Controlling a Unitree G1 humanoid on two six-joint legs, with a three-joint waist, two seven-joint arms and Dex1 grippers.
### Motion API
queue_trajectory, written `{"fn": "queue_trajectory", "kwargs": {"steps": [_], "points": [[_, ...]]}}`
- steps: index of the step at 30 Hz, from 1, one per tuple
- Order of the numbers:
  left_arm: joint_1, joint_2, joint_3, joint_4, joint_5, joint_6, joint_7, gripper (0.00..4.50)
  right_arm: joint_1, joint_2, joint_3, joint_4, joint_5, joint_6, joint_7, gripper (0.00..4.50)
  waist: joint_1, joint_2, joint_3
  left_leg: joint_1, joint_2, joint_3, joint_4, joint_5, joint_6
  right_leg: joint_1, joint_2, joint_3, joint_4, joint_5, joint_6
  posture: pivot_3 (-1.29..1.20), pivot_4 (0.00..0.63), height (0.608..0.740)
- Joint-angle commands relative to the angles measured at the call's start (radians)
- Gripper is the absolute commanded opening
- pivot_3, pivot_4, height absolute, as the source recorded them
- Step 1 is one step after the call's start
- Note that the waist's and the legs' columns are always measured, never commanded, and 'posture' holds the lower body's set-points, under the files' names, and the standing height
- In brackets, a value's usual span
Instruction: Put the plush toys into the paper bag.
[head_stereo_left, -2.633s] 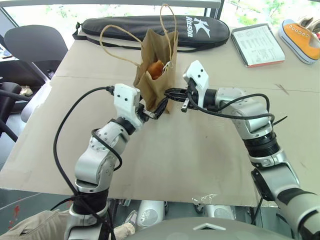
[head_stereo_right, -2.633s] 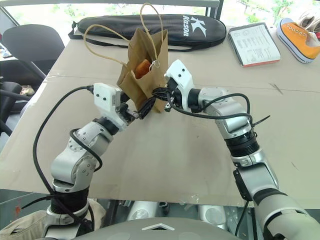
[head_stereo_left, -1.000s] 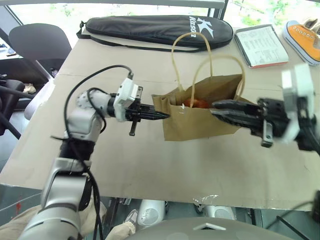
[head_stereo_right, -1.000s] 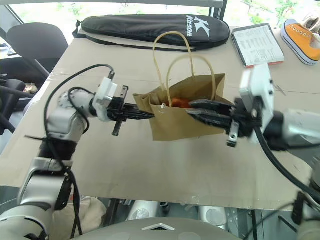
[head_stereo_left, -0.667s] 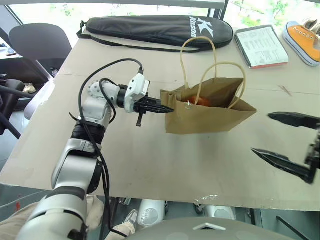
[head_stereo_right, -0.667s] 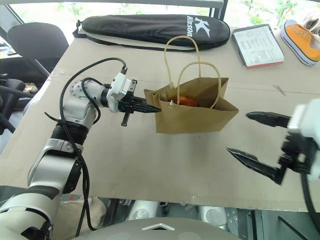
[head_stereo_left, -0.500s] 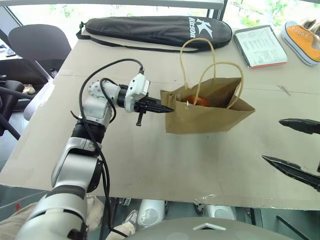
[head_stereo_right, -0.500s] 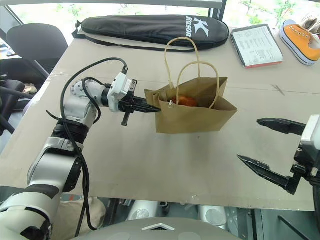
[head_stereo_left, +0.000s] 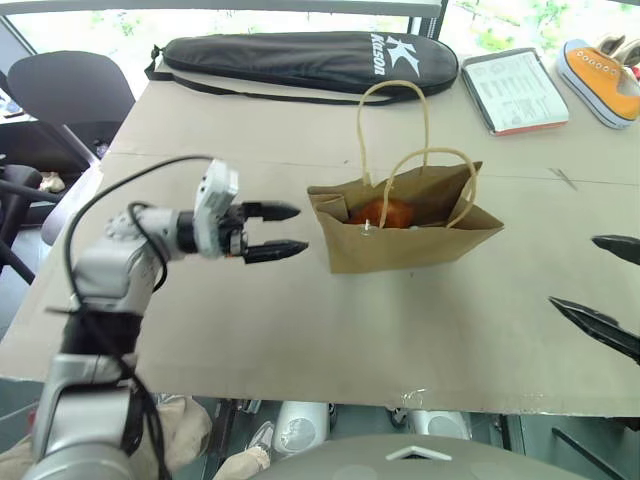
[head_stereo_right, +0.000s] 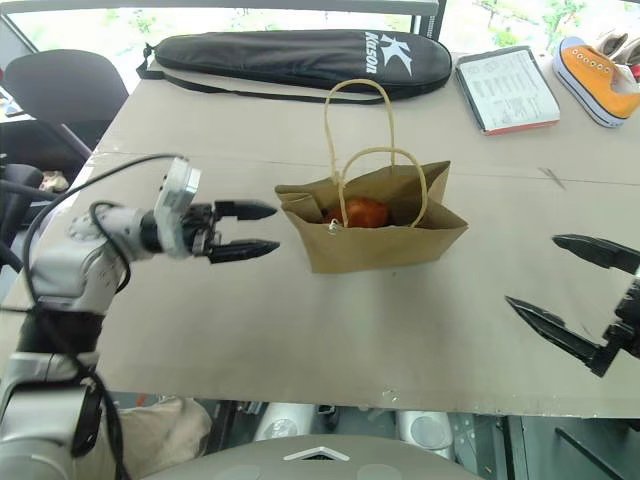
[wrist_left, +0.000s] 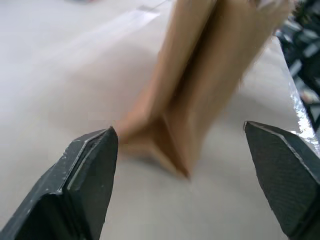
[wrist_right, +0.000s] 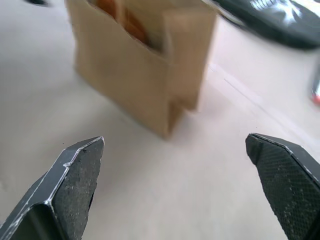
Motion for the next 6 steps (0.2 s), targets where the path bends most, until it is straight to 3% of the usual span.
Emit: {"fn": "queue_trajectory", "kwargs": {"steps": [1, 6], "points": [[0.171, 0.031, 0.156, -0.174, -0.052, 0.046, 0.073, 4.48, 0.038, 0.020, -0.013, 0.048, -0.069, -0.083, 0.048, 4.50, 0.003, 0.000, 0.000, 0.003, 0.000, 0.000, 0.000, -0.001, 0.001, 0.002, -0.001, 0.000, 0.000, 0.000, 0.000, 0.00, 0.150, 0.740], [0.342, 0.020, 0.254, -0.251, -0.088, 0.062, 0.121, 4.48, 0.064, 0.032, 0.043, 0.124, -0.161, -0.166, 0.081, 4.50, 0.004, 0.000, 0.000, 0.010, 0.000, 0.002, -0.001, -0.001, 0.002, 0.008, -0.006, 0.000, -0.001, -0.002, -0.003, 0.00, 0.150, 0.740]]}}
